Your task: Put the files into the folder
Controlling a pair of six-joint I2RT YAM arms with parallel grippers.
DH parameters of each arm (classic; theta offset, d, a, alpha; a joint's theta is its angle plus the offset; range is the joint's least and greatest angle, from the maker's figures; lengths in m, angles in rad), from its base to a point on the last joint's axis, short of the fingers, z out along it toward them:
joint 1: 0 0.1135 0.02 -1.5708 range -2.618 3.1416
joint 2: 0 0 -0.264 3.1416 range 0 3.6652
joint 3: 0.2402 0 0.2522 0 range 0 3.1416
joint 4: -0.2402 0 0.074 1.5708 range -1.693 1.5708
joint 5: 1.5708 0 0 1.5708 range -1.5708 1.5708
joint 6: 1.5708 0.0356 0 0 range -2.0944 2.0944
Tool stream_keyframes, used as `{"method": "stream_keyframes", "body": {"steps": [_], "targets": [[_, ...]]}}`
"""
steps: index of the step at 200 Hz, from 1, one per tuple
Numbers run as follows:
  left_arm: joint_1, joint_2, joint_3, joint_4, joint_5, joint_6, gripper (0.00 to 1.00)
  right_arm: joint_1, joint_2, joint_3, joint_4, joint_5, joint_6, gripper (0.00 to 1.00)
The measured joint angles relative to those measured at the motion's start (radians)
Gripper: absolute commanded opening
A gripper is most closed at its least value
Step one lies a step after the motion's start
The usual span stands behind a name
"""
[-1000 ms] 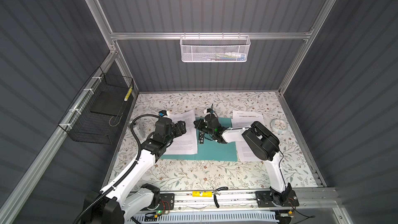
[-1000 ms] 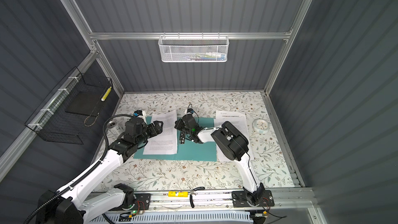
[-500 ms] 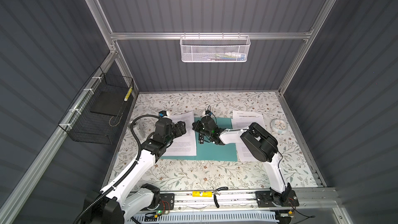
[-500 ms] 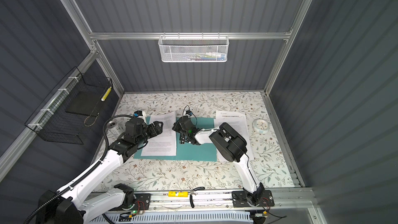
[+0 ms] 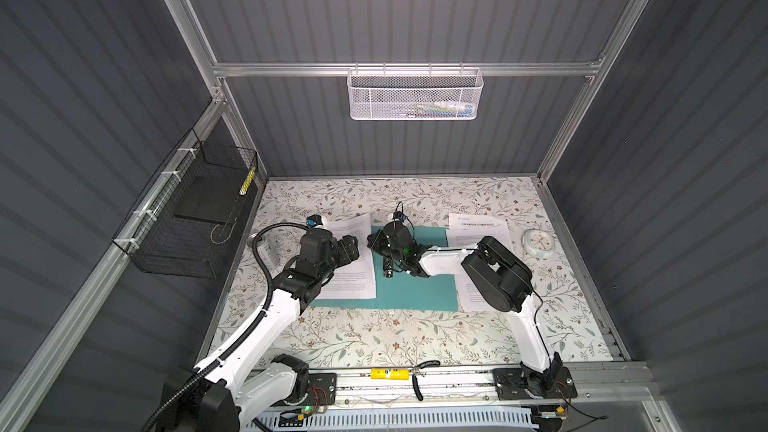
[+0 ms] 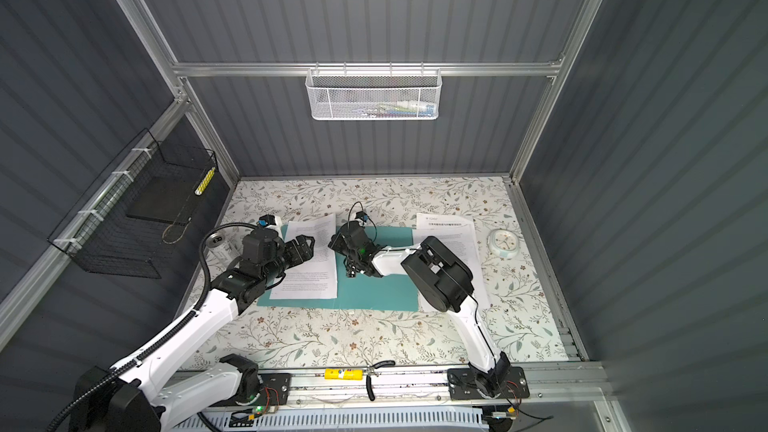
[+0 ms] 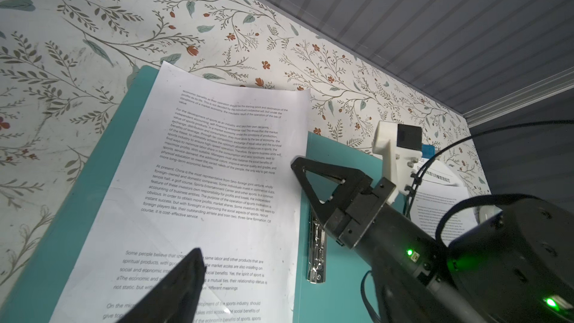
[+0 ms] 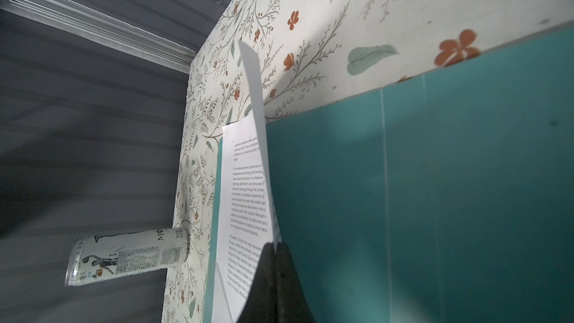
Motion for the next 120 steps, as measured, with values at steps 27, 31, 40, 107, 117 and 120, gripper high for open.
{"method": "stream_keyframes", "body": {"steps": [27, 31, 40, 107, 117, 120], "targets": [[0.0, 0.0, 0.0, -0.004, 0.0, 0.0, 0.85, 0.01, 0.024, 0.007, -0.014, -0.007, 0.002, 0.0], [0.0, 0.0, 0.0, -0.004, 0.0, 0.0, 0.85, 0.011, 0.025, 0.008, -0.018, -0.008, 0.002, 0.0], [0.0, -0.001, -0.001, -0.004, 0.0, 0.0, 0.85, 0.013, 0.026, 0.008, -0.024, -0.008, 0.002, 0.0], [0.0, -0.002, -0.005, -0.007, -0.004, 0.0, 0.85, 0.022, 0.026, 0.023, -0.061, -0.009, 0.006, 0.0], [0.0, -0.003, -0.005, -0.007, -0.004, 0.0, 0.85, 0.024, 0.026, 0.027, -0.065, -0.009, 0.006, 0.0], [0.0, -0.002, -0.005, -0.007, -0.004, 0.0, 0.85, 0.024, 0.026, 0.027, -0.066, -0.009, 0.006, 0.0]]}}
